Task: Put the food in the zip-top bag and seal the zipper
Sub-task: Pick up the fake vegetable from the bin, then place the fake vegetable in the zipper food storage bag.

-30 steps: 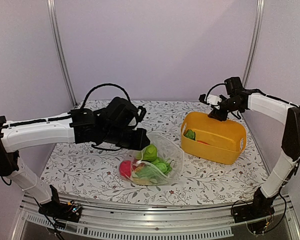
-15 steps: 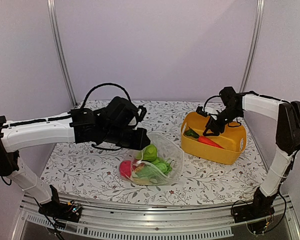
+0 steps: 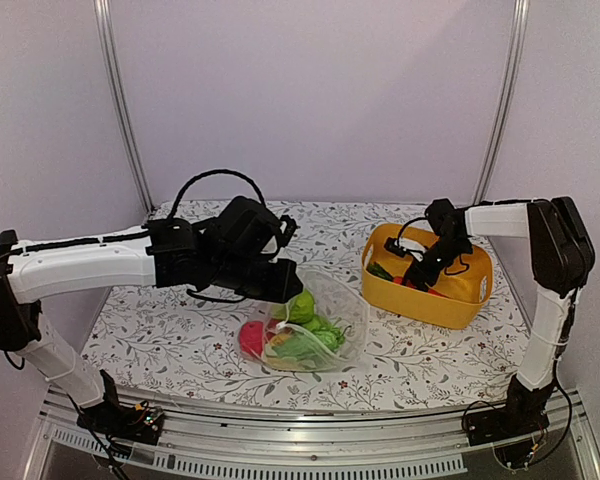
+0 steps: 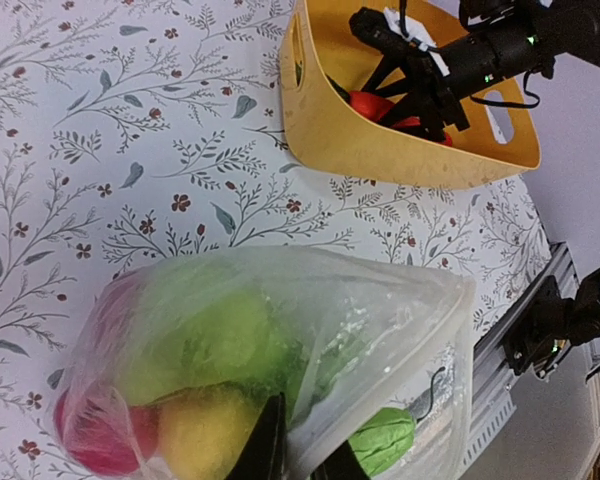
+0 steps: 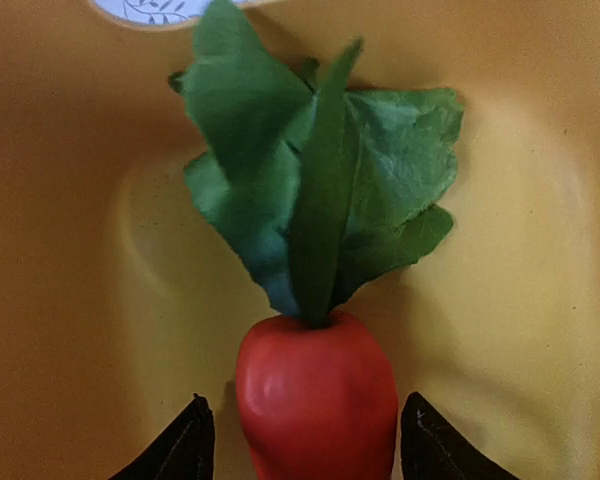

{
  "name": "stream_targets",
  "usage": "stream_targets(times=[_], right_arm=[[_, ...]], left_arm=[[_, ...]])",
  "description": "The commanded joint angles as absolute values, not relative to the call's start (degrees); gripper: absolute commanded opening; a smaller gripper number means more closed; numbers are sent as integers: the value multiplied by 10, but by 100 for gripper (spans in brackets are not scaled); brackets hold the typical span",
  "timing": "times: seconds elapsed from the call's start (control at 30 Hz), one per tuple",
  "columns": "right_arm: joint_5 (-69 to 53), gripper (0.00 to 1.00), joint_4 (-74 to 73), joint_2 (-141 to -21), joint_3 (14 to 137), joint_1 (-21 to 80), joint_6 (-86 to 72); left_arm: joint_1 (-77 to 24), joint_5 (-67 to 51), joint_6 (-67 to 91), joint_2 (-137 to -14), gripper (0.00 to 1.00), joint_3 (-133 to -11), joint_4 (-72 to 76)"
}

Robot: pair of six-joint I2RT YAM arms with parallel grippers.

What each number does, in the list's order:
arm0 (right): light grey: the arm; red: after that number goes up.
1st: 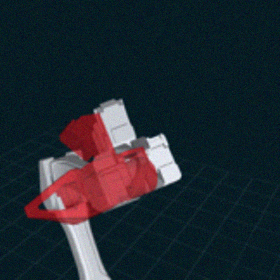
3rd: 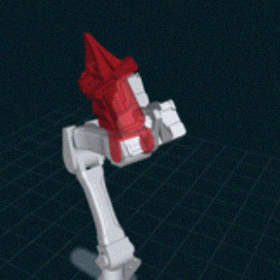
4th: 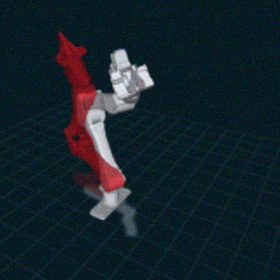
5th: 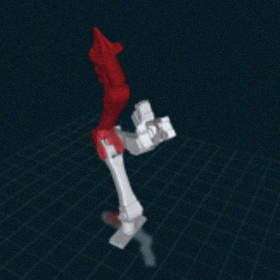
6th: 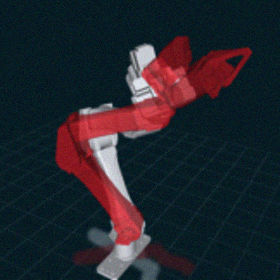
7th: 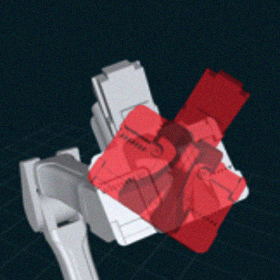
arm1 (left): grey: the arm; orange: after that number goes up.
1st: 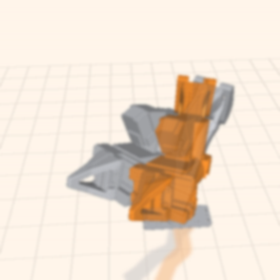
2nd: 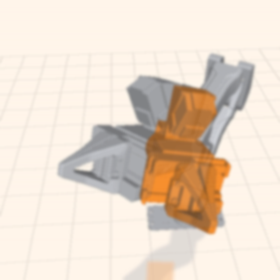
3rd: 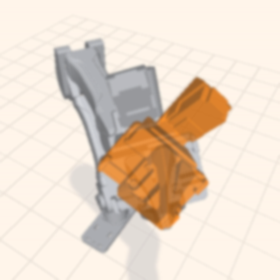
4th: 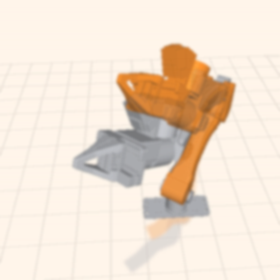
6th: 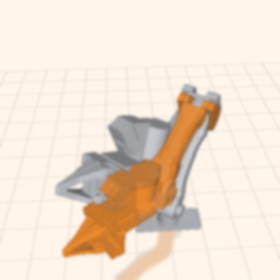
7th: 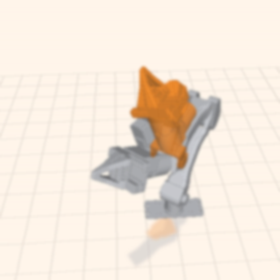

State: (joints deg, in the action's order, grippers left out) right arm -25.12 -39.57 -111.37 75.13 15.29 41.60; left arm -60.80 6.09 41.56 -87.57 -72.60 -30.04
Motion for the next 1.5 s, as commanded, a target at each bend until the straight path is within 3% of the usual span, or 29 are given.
stream_targets(times=[0.0,0.17,0.23,0.53,0.9,1.17,1.47], right_arm=[[-213,58,-345,-1140,740,167,383],[-184,30,-317,-1119,744,167,357],[-177,26,-320,-1097,740,166,358],[-191,25,-370,-939,718,166,382],[-464,26,-457,-801,756,184,391],[-590,27,-486,-749,812,278,402],[-716,23,-452,-772,891,376,324]], left_arm=[[-598,53,411,-880,9,-731,-296],[-598,55,410,-878,10,-733,-298],[-598,57,406,-877,10,-737,-302],[-596,61,390,-881,10,-747,-307],[-595,48,381,-902,10,-766,-294],[-605,-13,379,-920,10,-804,-262],[-631,-61,356,-947,11,-876,-254]])
